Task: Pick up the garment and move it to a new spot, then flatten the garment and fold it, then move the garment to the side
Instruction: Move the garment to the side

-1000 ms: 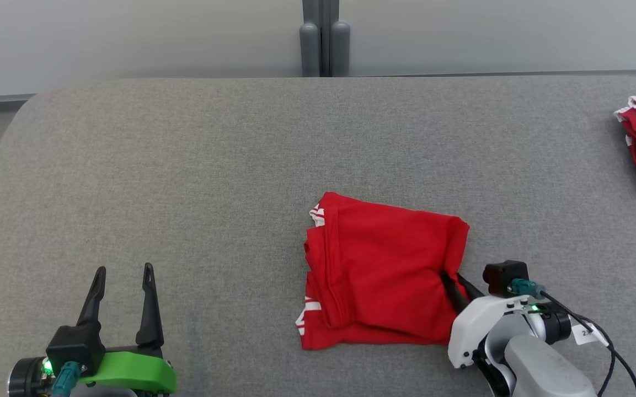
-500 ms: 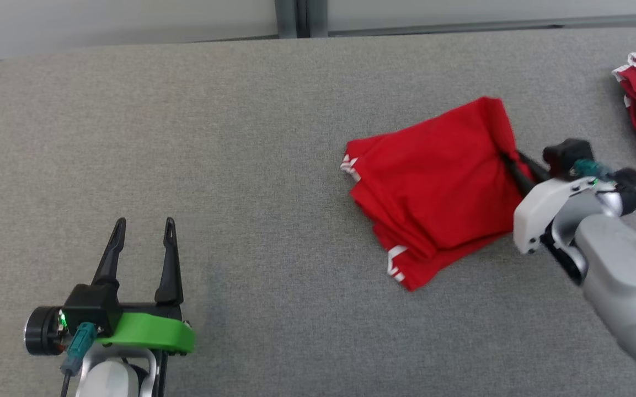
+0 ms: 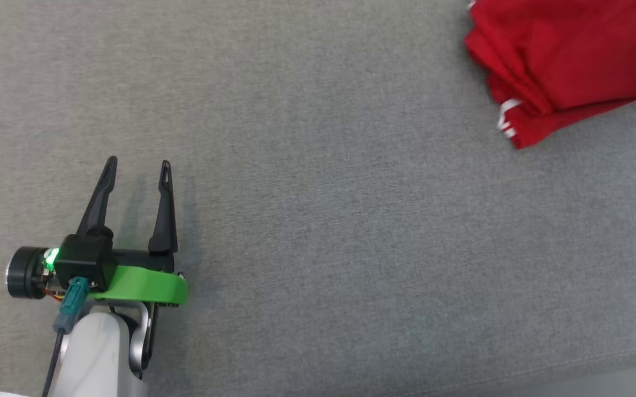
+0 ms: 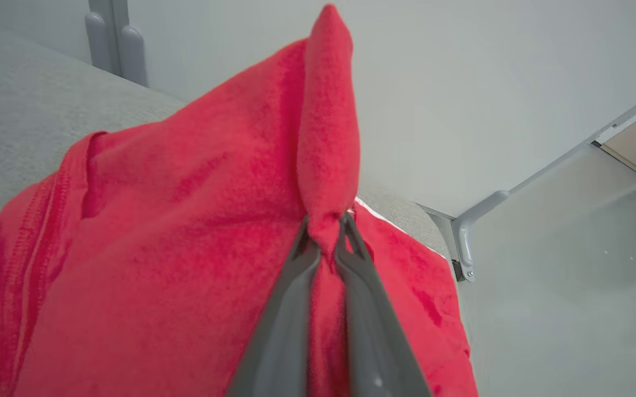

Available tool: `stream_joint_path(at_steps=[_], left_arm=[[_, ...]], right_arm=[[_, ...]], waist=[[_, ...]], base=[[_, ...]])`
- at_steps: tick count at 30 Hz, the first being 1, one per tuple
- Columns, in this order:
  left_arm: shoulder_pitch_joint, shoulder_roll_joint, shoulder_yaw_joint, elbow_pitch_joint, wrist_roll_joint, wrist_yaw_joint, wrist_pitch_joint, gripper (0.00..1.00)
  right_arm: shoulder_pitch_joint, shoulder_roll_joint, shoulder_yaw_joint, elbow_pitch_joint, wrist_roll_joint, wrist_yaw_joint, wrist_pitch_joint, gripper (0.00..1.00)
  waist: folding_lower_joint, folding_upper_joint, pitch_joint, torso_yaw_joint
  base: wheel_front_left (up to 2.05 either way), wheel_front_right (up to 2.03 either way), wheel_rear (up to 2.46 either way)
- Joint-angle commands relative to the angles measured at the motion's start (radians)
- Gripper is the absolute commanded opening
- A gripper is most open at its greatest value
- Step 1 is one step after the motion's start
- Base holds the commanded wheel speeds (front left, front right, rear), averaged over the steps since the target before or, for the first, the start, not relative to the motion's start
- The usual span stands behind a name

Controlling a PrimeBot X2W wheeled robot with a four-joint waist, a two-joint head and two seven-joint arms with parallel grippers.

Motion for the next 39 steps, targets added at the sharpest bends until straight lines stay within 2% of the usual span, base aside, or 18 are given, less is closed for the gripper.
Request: stream_joint_path(at_steps=[1,4,10,17,21,22,23,24,25,26,34,39], left_arm=[[-0.023,0.012,0.001,-0.010,0.009,-0.007,0.000,1.00],[-0.034,0.023,-0.010,-0.018,0.021,-0.009,0.000,1.00],[-0.052,0.036,-0.020,-0.045,0.032,-0.013,0.000,1.00],[-0.060,0.044,-0.038,-0.065,0.035,-0.016,0.001,1.00],[-0.062,0.048,-0.043,-0.075,0.034,-0.015,0.001,1.00],[-0.063,0.048,-0.043,-0.076,0.034,-0.015,0.001,1.00],[-0.063,0.048,-0.043,-0.077,0.034,-0.014,0.001,1.00],[-0.063,0.048,-0.044,-0.079,0.034,-0.013,0.001,1.00],[-0.064,0.048,-0.045,-0.079,0.035,-0.011,0.001,1.00],[-0.064,0.048,-0.046,-0.080,0.034,-0.011,0.001,1.00],[-0.048,0.048,-0.033,-0.078,0.016,-0.003,0.001,1.00],[-0.017,0.035,-0.023,-0.070,0.002,0.004,0.001,1.00]], right_arm=[[-0.029,-0.017,0.003,-0.007,0.015,-0.002,0.002,0.00],[-0.077,-0.077,0.004,0.000,0.042,-0.002,0.011,0.00],[-0.168,-0.154,0.014,0.029,0.077,-0.003,0.047,0.00],[-0.238,-0.203,0.062,0.092,0.091,-0.003,0.083,0.00],[-0.272,-0.209,0.081,0.142,0.097,-0.003,0.077,0.00],[-0.279,-0.203,0.085,0.163,0.100,-0.003,0.080,0.13],[-0.283,-0.196,0.090,0.177,0.099,-0.002,0.085,0.16],[-0.292,-0.194,0.095,0.194,0.090,-0.003,0.076,0.45],[-0.301,-0.193,0.097,0.207,0.081,-0.003,0.067,0.79],[-0.309,-0.187,0.099,0.226,0.077,-0.003,0.061,1.00],[-0.336,-0.139,0.118,0.310,0.041,-0.002,-0.040,1.00],[-0.326,-0.093,0.114,0.301,0.032,-0.002,-0.107,1.00]], waist=[[-0.0002,-0.0001,0.096,-0.092],[-0.0002,-0.0001,0.122,-0.103],[-0.0002,-0.0001,0.160,-0.108],[-0.0002,-0.0001,0.191,-0.095],[-0.0002,-0.0001,0.201,-0.089],[-0.0002,-0.0001,0.204,-0.086],[-0.0002,-0.0001,0.205,-0.085],[-0.0002,-0.0001,0.207,-0.083],[-0.0002,-0.0001,0.208,-0.081],[-0.0002,-0.0001,0.208,-0.079],[-0.0002,-0.0001,0.169,-0.072],[-0.0002,-0.0001,0.094,-0.061]], base=[[0.00,0.00,0.00],[0.00,0.00,0.00],[0.00,0.00,0.00],[0.00,0.00,0.00],[0.00,0.00,0.00],[0.00,0.00,0.00],[0.00,0.00,0.00],[0.00,0.00,0.00],[0.00,0.00,0.00],[0.00,0.00,0.00],[0.00,0.00,0.00],[0.00,0.00,0.00]])
